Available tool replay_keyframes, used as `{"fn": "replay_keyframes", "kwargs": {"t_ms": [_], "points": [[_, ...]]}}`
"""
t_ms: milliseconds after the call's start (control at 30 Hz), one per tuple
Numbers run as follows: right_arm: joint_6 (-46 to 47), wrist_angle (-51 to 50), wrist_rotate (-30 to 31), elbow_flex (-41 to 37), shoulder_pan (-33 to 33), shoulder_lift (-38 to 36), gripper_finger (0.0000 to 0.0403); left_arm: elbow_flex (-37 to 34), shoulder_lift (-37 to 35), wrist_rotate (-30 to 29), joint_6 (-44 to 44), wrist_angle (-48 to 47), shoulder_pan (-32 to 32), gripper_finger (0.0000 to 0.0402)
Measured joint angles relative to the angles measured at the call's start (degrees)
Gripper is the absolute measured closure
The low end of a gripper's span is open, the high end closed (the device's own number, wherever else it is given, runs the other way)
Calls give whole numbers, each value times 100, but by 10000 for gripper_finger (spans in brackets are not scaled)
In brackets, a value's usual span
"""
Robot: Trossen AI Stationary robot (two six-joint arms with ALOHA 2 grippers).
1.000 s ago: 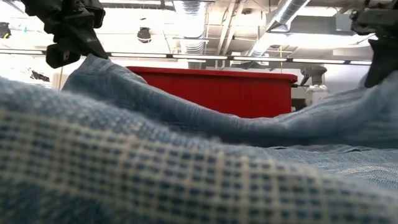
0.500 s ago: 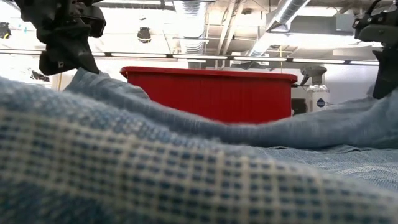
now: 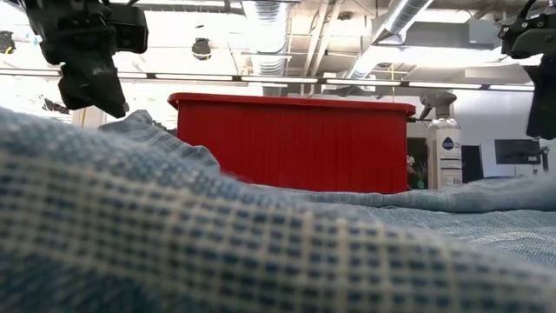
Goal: Fold Laundry from Bin
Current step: Fold the blue polo shirt
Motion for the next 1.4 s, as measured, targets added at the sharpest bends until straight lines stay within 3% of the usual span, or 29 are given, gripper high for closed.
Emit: {"fn": "replay_keyframes", "kwargs": {"t_ms": [167,267,467,600,733,900,1067,1167,1400], "points": [[-631,46,1086,197,169,-41,153,-2,-72,306,-52,105,67,226],[-1771,231,1097,323,23,-234,156,-4,-388,430,160,736,139,209],[-4067,1087,-273,79,-694,-906,158,2,-1061,650,808,1585,577,203],[-5323,1151,-1223,-80,-1349,-1345,158,2,-1008,1981,890,1588,1435,203],[-6171,1127,-1740,-122,-1902,-1740,158,2,-626,3045,1328,1698,2189,203],[-6944,1127,-2013,-122,-2386,-1870,158,68,171,3821,1866,1994,2829,203],[-7849,1132,-2660,-125,-2820,-1623,159,823,1271,4252,2707,1875,3049,203],[-8330,1180,-3068,-125,-3100,-1458,159,1447,1888,4362,3328,1276,3085,203],[-9149,1376,-3434,-471,-3720,-1338,159,2401,2950,4635,4212,333,3076,203]]}}
